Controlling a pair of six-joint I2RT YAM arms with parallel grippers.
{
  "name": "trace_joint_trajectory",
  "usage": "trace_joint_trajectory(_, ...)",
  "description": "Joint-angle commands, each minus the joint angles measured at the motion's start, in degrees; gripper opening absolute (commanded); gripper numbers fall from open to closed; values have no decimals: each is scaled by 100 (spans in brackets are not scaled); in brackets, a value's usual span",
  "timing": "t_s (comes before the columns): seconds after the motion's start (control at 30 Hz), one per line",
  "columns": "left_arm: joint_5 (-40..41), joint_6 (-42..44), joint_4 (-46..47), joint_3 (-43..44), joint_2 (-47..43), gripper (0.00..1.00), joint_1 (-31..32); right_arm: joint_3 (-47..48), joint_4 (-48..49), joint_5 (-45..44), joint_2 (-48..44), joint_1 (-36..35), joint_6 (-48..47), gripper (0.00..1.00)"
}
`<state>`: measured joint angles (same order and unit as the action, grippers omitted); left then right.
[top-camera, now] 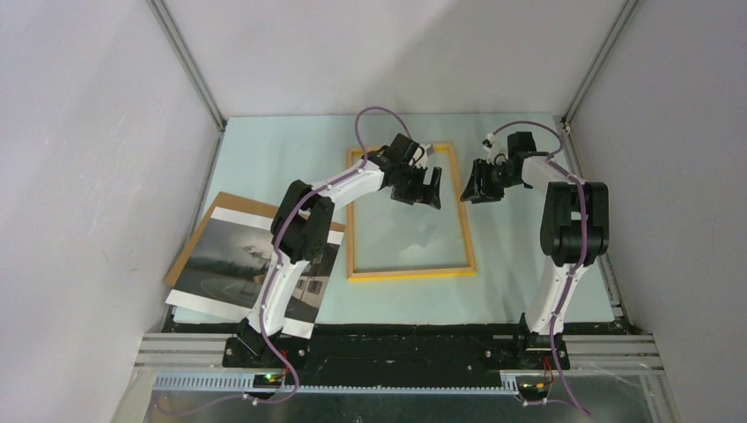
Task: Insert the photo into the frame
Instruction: Place the photo frame item in the photo frame.
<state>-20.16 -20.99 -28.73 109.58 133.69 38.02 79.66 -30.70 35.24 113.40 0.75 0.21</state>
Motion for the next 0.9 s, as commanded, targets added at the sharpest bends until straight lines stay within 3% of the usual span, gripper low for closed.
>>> trace_joint_trajectory(0.0, -252, -5, -49, 137, -711, 100, 19, -46, -115, -407, -324, -208, -355, 49)
trace_joint_trajectory(0.3, -269, 122, -59, -224, -1532, 100, -184, -31, 50, -644, -74, -461, -315, 46)
trace_joint_trajectory(0.87, 0, 897, -51, -2156, -3018, 100, -1537, 679, -247, -1406, 658, -566, 279, 35)
